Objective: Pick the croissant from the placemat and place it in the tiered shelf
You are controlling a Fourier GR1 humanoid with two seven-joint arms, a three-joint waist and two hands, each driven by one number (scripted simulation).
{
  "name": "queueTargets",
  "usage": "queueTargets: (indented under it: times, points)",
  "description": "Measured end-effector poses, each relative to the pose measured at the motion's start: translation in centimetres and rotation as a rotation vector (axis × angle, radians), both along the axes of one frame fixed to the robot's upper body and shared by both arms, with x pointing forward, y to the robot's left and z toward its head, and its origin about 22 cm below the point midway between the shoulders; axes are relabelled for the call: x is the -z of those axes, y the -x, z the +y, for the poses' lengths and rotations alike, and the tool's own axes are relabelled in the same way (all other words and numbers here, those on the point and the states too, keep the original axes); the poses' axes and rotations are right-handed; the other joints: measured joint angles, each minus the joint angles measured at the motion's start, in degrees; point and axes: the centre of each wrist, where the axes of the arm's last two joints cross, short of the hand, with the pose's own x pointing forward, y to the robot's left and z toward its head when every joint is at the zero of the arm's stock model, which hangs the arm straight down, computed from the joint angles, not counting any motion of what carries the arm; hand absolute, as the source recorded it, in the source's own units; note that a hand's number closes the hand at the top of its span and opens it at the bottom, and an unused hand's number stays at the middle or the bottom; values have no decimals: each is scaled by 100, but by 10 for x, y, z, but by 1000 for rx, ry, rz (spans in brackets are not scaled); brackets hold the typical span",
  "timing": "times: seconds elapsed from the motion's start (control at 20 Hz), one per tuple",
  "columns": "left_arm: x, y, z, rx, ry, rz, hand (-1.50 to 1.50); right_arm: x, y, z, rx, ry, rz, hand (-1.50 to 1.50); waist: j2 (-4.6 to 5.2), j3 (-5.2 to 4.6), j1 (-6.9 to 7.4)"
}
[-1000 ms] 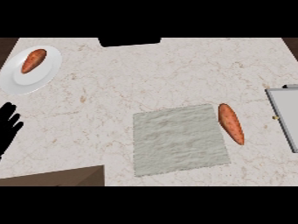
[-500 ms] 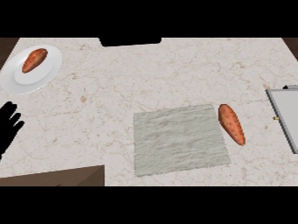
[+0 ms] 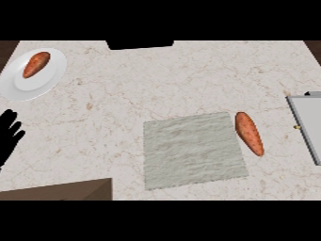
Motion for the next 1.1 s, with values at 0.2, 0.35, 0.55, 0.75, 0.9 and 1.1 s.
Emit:
queueTargets:
  times: [0.2, 0.35, 0.55, 0.75, 0.9, 1.1]
  points:
    - [-1, 0, 0, 2, 5, 2, 0, -14, 9, -1, 1, 25, -153, -150, 0, -11, 5]
    - [-1, 1, 1, -5, 5, 6, 0, -24, 21, -5, 28, 59, -251, -150, -1, -18, -18]
    - [-1, 4, 3, -11, 5, 4, 0, -31, 36, -16, 103, 132, -304, -150, -6, -33, -70]
    - [-2, 7, 4, -23, 2, 5, 0, -42, 58, -30, 197, 194, -336, -150, -14, -51, -131]
    - [-3, 11, 6, -38, 3, 11, 0, -57, 78, -37, 255, 228, -390, -150, -30, -65, -208]
    - [-3, 16, 9, -63, 3, 23, 0, -73, 100, -41, 304, 243, -463, -150, -65, -80, -322]
